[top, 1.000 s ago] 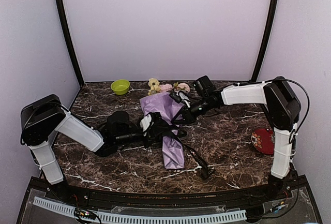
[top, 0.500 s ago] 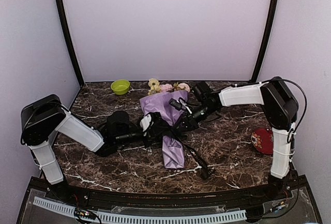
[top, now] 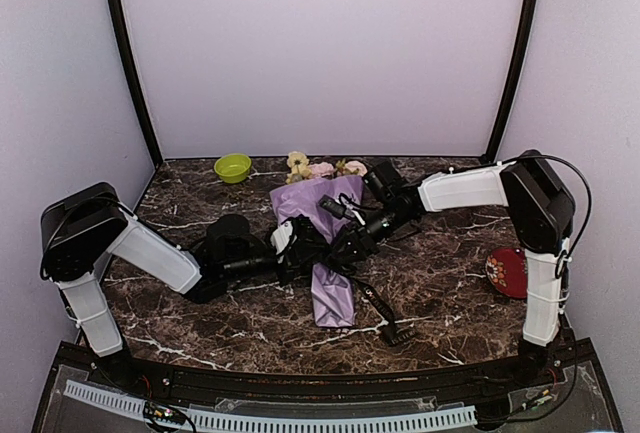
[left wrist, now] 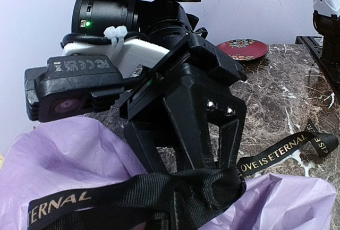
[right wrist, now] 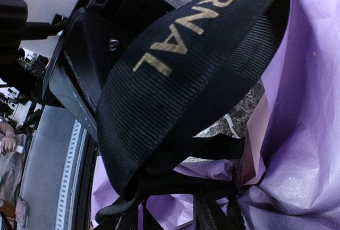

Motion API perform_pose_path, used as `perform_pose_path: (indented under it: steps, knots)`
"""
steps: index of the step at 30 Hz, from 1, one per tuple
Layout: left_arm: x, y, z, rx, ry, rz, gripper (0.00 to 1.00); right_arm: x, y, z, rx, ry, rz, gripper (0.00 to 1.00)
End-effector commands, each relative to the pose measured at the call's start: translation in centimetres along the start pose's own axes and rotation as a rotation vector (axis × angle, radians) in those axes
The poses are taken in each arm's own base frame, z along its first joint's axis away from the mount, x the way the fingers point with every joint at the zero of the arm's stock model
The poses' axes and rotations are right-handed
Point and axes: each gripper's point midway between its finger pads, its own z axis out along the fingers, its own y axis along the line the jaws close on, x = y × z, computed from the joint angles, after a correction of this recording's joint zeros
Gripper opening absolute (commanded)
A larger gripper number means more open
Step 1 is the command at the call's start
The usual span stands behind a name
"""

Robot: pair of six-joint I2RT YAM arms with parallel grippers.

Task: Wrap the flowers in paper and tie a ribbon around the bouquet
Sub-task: Cross the half-tied ribbon over the folded bouquet.

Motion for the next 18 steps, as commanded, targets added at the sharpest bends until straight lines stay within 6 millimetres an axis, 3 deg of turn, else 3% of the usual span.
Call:
perform_pose_path:
  steps: [1,4,10,15,17,18]
  knots:
    - [-1.4,0.6,-0.3,-0.02,-0.052,0.007,0.0,0.0,0.5,0.4,-0.023,-0.002,-0.013,0.37]
    - [-1.3,0.6,-0.4,-0.02,-0.051,0.006,0.0,0.0,0.7,0.5,-0.019,0.004,-0.017,0.35]
    - [-1.3,0.7,-0.5,-0.027,-0.051,0.001,0.0,0.2,-0.3,0.6,0.054,0.026,-0.011,0.02]
    - [-1.1,0.5,-0.9,-0.023,-0.044,-0.031,0.0,0.1,-1.7,-0.2,0.143,0.035,0.006,0.0]
    - [-1.0,0.5,-1.1,-0.029,-0.042,-0.05,0.1,-0.1,-2.0,-0.3,0.174,0.036,0.006,0.0]
    - [-0.9,0.5,-1.3,-0.03,-0.041,-0.067,0.24,-0.2,-2.0,-0.3,0.185,0.038,0.002,0.0]
